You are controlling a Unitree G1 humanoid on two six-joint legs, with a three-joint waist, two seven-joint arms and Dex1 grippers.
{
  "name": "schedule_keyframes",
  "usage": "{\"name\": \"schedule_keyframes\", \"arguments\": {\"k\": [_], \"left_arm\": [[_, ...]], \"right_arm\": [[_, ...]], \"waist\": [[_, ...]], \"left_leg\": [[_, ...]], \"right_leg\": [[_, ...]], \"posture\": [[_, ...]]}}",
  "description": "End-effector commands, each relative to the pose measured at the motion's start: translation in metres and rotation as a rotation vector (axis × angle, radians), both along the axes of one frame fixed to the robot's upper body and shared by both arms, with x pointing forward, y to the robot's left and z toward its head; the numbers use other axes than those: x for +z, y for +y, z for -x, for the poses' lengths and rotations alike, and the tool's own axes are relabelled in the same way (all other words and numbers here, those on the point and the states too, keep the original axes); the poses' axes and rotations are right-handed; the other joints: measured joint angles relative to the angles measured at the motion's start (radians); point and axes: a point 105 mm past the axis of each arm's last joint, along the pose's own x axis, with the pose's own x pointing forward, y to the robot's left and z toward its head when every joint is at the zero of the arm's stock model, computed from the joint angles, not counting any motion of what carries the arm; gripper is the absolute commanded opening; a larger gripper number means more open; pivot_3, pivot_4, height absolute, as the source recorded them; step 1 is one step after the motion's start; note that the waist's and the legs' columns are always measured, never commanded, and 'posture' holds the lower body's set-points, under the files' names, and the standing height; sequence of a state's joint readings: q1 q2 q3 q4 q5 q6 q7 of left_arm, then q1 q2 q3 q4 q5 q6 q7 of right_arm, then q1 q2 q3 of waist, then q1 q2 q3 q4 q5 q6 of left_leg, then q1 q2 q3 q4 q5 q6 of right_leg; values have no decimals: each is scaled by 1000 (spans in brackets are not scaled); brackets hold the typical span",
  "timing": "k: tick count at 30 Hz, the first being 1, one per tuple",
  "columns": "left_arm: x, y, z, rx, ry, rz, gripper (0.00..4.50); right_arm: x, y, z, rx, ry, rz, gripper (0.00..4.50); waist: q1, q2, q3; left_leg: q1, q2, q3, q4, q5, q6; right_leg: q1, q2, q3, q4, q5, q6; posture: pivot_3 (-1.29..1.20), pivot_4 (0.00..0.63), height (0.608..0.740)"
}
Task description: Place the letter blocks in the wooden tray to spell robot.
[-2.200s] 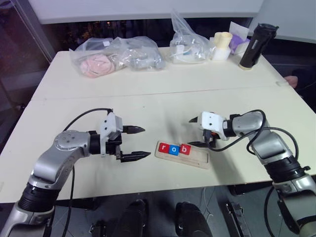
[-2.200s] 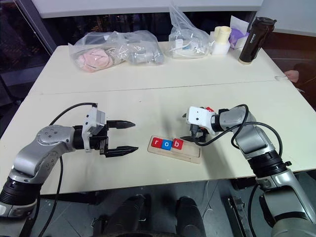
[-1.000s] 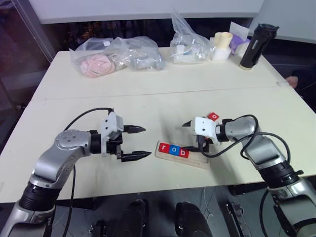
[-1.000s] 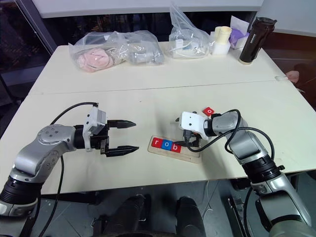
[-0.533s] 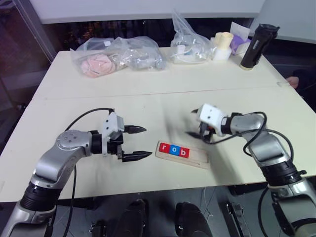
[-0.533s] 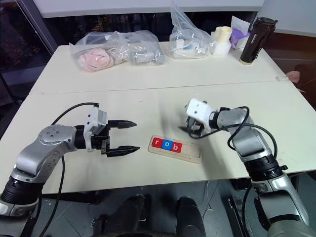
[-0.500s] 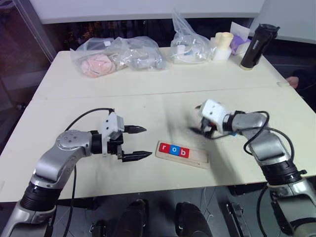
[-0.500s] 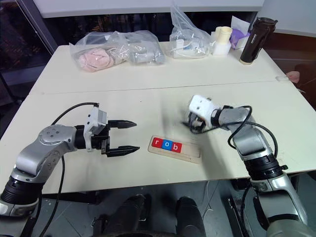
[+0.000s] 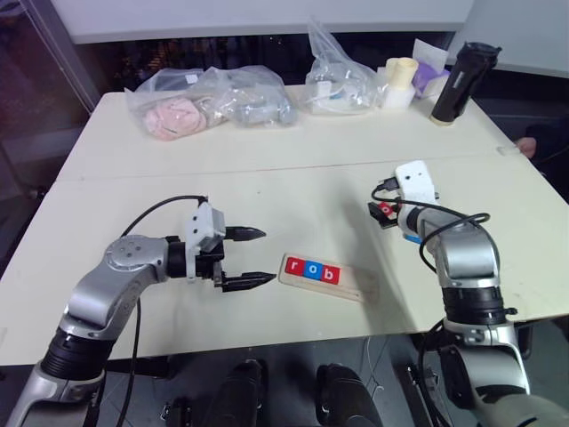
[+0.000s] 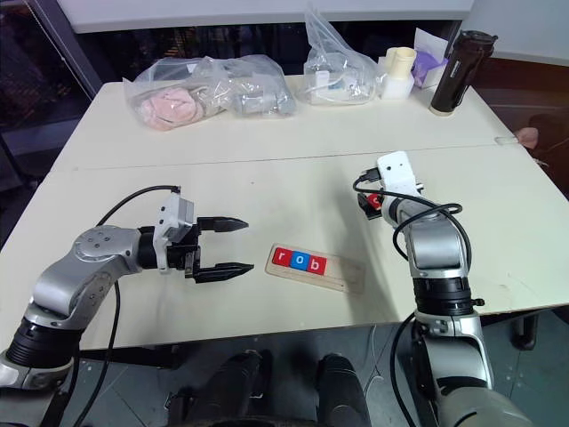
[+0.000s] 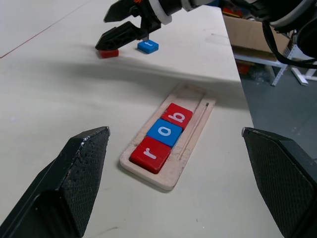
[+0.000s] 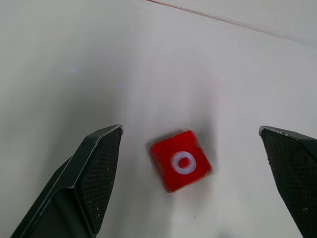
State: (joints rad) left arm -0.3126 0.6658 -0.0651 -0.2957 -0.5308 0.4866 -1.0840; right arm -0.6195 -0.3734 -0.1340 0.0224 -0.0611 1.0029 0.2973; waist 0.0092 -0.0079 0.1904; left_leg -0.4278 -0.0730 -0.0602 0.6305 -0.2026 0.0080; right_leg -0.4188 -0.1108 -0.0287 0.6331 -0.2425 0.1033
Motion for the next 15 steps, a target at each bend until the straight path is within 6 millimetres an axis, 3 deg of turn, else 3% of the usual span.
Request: {"name": "schedule_keyframes", "arguments": {"k": [1, 9, 15], "left_arm": [[7, -2, 1, -17, -41, -1, 4500], [7, -2, 1, -10, -45, 0, 4500], [7, -2, 2, -11, -45, 2, 4500]], "right_arm": [[9, -3, -6, -41, -23, -75, 4470], [-4, 3, -10, -63, 21, -186, 4470], [-11, 14, -8, 24, 40, -179, 4470]], "waist": [[0, 0, 0], [-8, 0, 0], [-20, 0, 0]], "left_leg": [[0, 0, 0, 0, 0, 0], [0, 0, 0, 0, 0, 0], [0, 0, 0, 0, 0, 0]], "right_leg": [[0, 0, 0, 0, 0, 0], [0, 1, 0, 0, 0, 0], [0, 1, 0, 1, 0, 0]], "posture": [[0, 150, 725], [0, 150, 725], [0, 150, 725]]}}
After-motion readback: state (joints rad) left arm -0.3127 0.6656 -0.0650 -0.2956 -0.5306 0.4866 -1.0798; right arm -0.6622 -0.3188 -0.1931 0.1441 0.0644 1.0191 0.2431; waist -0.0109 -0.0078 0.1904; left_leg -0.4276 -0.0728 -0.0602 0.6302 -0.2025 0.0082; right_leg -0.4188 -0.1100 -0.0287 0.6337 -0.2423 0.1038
